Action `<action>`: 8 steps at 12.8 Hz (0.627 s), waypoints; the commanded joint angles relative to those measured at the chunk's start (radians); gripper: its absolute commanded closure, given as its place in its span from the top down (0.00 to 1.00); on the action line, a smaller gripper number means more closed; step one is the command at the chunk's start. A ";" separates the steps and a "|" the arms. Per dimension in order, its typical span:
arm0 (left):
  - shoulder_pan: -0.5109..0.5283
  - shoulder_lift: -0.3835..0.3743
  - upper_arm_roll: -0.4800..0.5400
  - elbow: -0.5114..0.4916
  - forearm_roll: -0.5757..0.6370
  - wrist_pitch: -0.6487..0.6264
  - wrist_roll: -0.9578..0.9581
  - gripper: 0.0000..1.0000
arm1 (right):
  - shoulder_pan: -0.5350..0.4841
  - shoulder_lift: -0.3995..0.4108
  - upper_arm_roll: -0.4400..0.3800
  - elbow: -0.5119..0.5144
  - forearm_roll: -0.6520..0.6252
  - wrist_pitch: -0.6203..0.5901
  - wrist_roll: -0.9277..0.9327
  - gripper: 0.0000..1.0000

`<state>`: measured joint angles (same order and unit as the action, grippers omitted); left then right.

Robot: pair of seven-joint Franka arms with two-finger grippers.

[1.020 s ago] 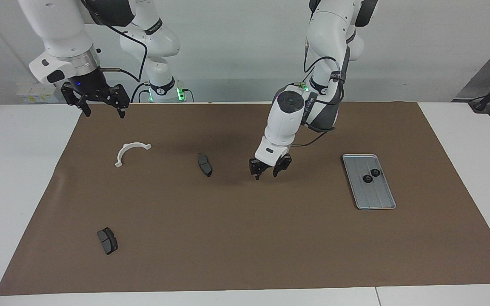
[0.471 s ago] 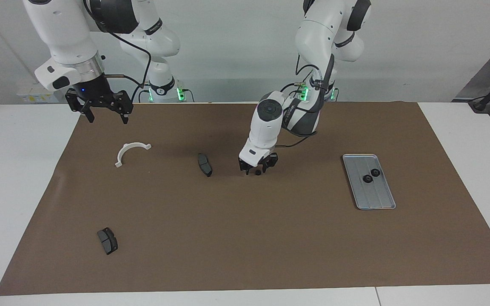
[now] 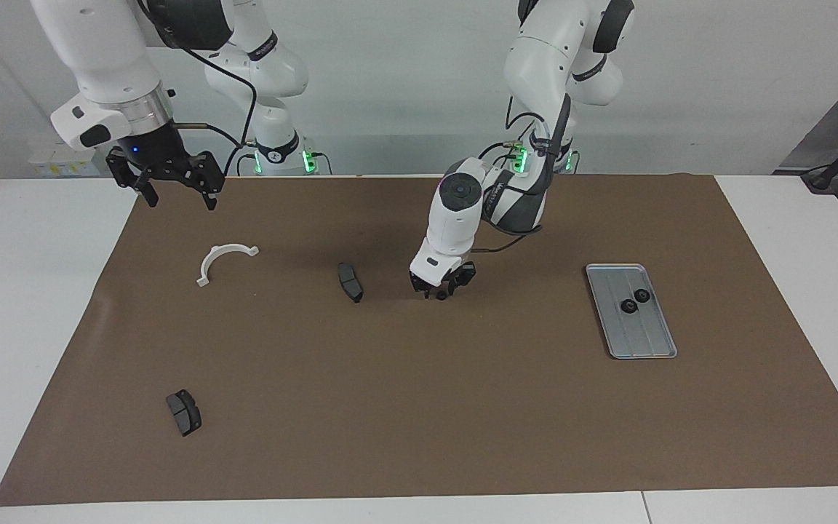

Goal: Pick bearing gear from pile to tray
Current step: 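Carry the third bearing with the left gripper into the tray and release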

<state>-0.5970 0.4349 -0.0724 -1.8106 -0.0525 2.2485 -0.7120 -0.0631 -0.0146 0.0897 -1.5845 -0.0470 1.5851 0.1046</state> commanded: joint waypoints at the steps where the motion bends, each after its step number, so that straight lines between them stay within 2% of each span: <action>1: -0.003 -0.012 0.011 -0.023 -0.004 0.010 -0.001 0.54 | -0.008 0.021 0.005 0.026 0.019 -0.030 0.021 1.00; 5: 0.002 -0.012 0.011 -0.032 -0.004 0.013 0.005 0.46 | -0.001 0.015 0.005 0.014 0.021 -0.062 0.058 1.00; 8: 0.002 -0.013 0.011 -0.038 -0.004 0.013 0.003 0.32 | 0.006 0.015 0.005 0.014 0.021 -0.054 0.073 1.00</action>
<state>-0.5947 0.4349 -0.0664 -1.8264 -0.0525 2.2488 -0.7117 -0.0583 -0.0034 0.0916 -1.5806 -0.0450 1.5425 0.1497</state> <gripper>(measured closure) 0.630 0.000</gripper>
